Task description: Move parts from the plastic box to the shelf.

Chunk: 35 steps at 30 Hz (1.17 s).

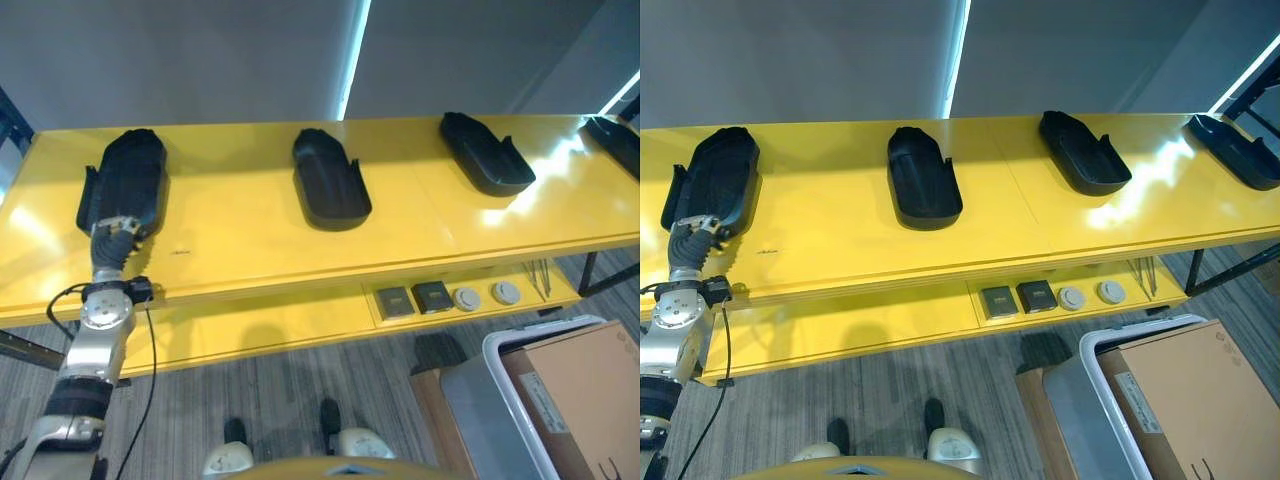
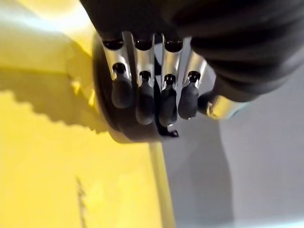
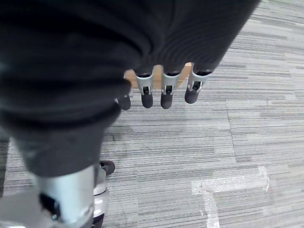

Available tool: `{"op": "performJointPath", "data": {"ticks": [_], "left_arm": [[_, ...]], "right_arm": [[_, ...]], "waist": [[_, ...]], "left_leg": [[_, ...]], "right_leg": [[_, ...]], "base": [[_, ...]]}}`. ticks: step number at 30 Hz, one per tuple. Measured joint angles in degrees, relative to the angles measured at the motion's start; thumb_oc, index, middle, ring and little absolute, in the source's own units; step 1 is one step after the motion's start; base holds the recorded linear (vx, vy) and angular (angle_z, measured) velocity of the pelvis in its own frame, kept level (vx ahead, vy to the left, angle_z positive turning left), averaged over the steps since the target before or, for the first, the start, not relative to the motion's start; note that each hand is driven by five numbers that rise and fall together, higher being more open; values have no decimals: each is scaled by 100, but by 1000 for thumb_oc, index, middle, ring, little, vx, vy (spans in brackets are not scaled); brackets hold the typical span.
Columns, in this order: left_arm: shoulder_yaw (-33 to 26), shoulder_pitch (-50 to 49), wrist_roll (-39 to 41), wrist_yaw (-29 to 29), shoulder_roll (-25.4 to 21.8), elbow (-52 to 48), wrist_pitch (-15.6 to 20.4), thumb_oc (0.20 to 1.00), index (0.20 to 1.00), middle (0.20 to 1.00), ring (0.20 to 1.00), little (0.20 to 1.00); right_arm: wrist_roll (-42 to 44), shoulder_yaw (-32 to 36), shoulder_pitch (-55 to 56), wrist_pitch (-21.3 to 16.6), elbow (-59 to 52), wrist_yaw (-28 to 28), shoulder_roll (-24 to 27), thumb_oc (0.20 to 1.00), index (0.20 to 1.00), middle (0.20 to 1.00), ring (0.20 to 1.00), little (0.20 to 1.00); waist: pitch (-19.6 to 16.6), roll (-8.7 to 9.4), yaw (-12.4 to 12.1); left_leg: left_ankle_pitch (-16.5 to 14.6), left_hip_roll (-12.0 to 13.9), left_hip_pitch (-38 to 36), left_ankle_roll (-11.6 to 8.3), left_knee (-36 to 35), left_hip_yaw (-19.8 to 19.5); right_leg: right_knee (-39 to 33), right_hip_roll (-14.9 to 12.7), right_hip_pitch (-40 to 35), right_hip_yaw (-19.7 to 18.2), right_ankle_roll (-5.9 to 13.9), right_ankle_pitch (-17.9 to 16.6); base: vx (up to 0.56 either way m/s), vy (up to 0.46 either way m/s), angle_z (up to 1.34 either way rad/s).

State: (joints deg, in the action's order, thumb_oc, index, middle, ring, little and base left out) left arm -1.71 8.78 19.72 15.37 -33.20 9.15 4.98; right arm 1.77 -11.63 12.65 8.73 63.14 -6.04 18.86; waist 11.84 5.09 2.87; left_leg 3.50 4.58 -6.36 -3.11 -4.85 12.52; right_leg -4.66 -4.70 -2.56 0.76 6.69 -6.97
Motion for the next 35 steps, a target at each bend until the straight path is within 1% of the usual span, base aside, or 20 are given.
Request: {"op": "performJointPath", "data": {"ticks": [3, 6, 8, 9, 11, 13, 14, 16, 18, 19, 20, 21, 22, 23, 25, 28, 30, 32, 33, 35], "left_arm": [[10, -164, 40, -504, 2, -761, 53, 1000, 1000, 1000, 1000, 1000], [-64, -315, 146, -825, 12, -1251, 37, 1000, 1000, 1000, 1000, 1000], [-44, -440, 420, -1235, 57, -1764, 9, 1000, 1000, 1000, 1000, 1000], [-36, -529, 726, -1649, 158, -2123, -13, 1000, 1000, 1000, 1000, 1000], [-20, -556, 1006, -2104, 296, -2249, -95, 1000, 1000, 1000, 1000, 1000], [83, -629, 1529, -2613, 388, -2264, -321, 1000, 1000, 1000, 1000, 1000], [159, -670, 1691, -2745, 408, -2256, -424, 1000, 1000, 1000, 1000, 1000], [526, -892, 2857, -3442, 607, -2177, -1219, 1000, 1000, 1000, 1000, 1000], [871, -1171, 3266, -3752, 818, -2075, -1623, 1000, 1000, 1000, 1000, 1000], [1122, -1368, 3380, -3920, 926, -1827, -1641, 1000, 1000, 1000, 1000, 1000], [1207, -1421, 3416, -3969, 966, -1717, -1654, 1000, 1000, 1000, 1000, 1000], [1507, -1811, 3462, -4025, 1007, -1228, -1528, 1000, 1000, 1000, 1000, 1000], [1498, -2320, 3363, -3996, 979, -615, -1192, 1000, 1000, 1000, 1000, 1000], [1420, -2502, 3239, -4004, 952, -388, -1045, 1000, 1000, 1000, 1000, 1000], [1207, -2670, 2932, -4402, 930, 529, -1000, 1000, 1000, 1000, 1000, 1000], [1186, -3027, 2731, -4625, 861, 2089, -985, 1000, 1000, 1000, 1000, 1000], [1135, -3022, 2712, -4453, 1007, 3306, -962, 1000, 1000, 1000, 1000, 1000], [580, -2795, 2275, -4017, 1622, 5502, -651, 1000, 1000, 1000, 1000, 1000], [382, -2519, 1817, -3623, 1917, 6877, -600, 1000, 1000, 1000, 1000, 1000], [411, -2536, 1647, -3410, 1961, 6717, -492, 1000, 1000, 1000, 1000, 1000]], "right_arm": [[0, 57, -6, -9, -92, 9, -27, 1000, 1000, 1000, 1000, 1000], [1, 68, -61, 16, -162, 32, -28, 1000, 1000, 1000, 1000, 1000], [1, 91, -68, 35, -169, 45, -28, 1000, 1000, 1000, 1000, 1000], [1, 111, -87, 67, -167, 82, -27, 1000, 1000, 1000, 1000, 1000], [1, 113, -147, 136, -154, 132, -27, 1000, 1000, 1000, 1000, 1000], [1, 114, -253, 171, -147, 147, -24, 1000, 1000, 1000, 1000, 1000], [1, 115, -286, 168, -148, 148, -23, 1000, 1000, 1000, 1000, 1000], [0, 111, -337, 178, -134, 155, -21, 1000, 1000, 1000, 1000, 1000], [0, 105, -390, 226, -102, 162, -21, 1000, 1000, 1000, 1000, 1000], [1, 103, -395, 262, -94, 172, -20, 1000, 1000, 1000, 1000, 1000], [1, 102, -397, 277, -90, 175, -20, 1000, 1000, 1000, 1000, 1000], [7, 102, -390, 287, -79, 195, -20, 1000, 1000, 1000, 1000, 1000], [13, 106, -376, 296, -105, 276, -19, 1000, 1000, 1000, 1000, 1000], [14, 109, -355, 308, -99, 294, -15, 1000, 1000, 1000, 1000, 1000], [15, 110, -320, 379, -14, 292, 24, 1000, 1000, 1000, 1000, 1000], [13, 104, -458, 397, 182, 279, 146, 1000, 1000, 1000, 1000, 1000], [13, 45, -602, 400, 214, 279, 175, 1000, 1000, 1000, 1000, 1000], [13, -131, -871, 421, 395, 285, 13, 1000, 1000, 1000, 1000, 1000], [13, -141, -888, 430, 551, 288, -91, 1000, 1000, 1000, 1000, 1000], [8, -127, -869, 405, 579, 312, -99, 1000, 1000, 1000, 1000, 1000]], "waist": [[36, -104, -58], [18, -207, -113], [-22, -305, -166], [-102, -407, -197], [-168, -499, -224], [-256, -591, -235], [-289, -618, -235], [-439, -691, -239], [-499, -702, -226], [-525, -683, -235], [-561, -694, -221], [-602, -681, -196], [-616, -692, -220], [-605, -663, -266], [-621, -668, -376], [-652, -673, -499], [-702, -656, -530], [-755, -615, -473], [-828, -552, -481], [-849, -516, -517]], "left_leg": [[-60, -1, -90, -24, -3, -13], [-81, 0, -76, -54, -3, -25], [-80, -1, -73, -53, -3, -62], [-65, -8, -77, -34, -2, -121], [-39, -11, -75, 1, -2, -143], [-36, -12, -73, 0, -2, -148], [-36, -12, -75, -1, -2, -147], [-46, -9, -66, -16, -3, -146], [-64, -6, -53, -46, -4, -143], [-65, 1, -6, -47, -4, -145], [-65, 4, 2, -48, -5, -144], [-69, 20, 17, -54, -6, -140], [-67, 53, 52, -58, -6, -145], [-63, 62, 67, -62, -6, -161], [-52, 74, 76, -71, -5, -174], [-27, 39, 138, -44, -5, -209], [-28, 21, 156, -43, -5, -252], [-29, 29, 158, -46, -4, -273], [-31, 31, 157, -48, -4, -297], [-28, 25, 158, -45, -2, -292]], "right_leg": [[-20, -7, -147, 10, 9, 55], [-34, -18, -144, 26, 5, 59], [-35, -21, -149, 60, 5, 66], [-36, -23, -157, 125, 10, 79], [-36, -26, -165, 151, 12, 81], [-36, -25, -165, 160, 13, 81], [-37, -25, -166, 162, 14, 82], [-37, -25, -156, 161, 14, 89], [-37, -23, -141, 158, 11, 92], [-37, -18, -132, 154, 10, 93], [-37, -18, -122, 152, 4, 97], [-37, -8, -91, 149, -37, 121], [-37, 10, -60, 158, -49, 120], [-37, 17, -53, 169, -54, 119], [-38, 26, -53, 198, -67, 125], [-38, -5, -45, 299, -67, 129], [-38, -18, -49, 317, -62, 134], [-38, -9, -53, 335, -65, 143], [-37, -13, -44, 349, -71, 167], [-24, -32, 2, 359, -70, 170]], "base": [[-39, 27, 4], [-55, 20, 3], [-61, 0, 11], [-71, -8, 15], [-79, -9, 10], [-76, -12, 2], [-95, -24, 0], [-88, -27, -1], [-85, -25, -2], [-91, -29, -2], [-76, -28, -5], [-114, -54, -6], [-107, -51, -2], [-108, -45, 5], [-55, -3, 8], [-39, 9, 14], [-20, -11, 10], [27, -8, 7], [43, 5, 9], [29, 4, 9]]}}
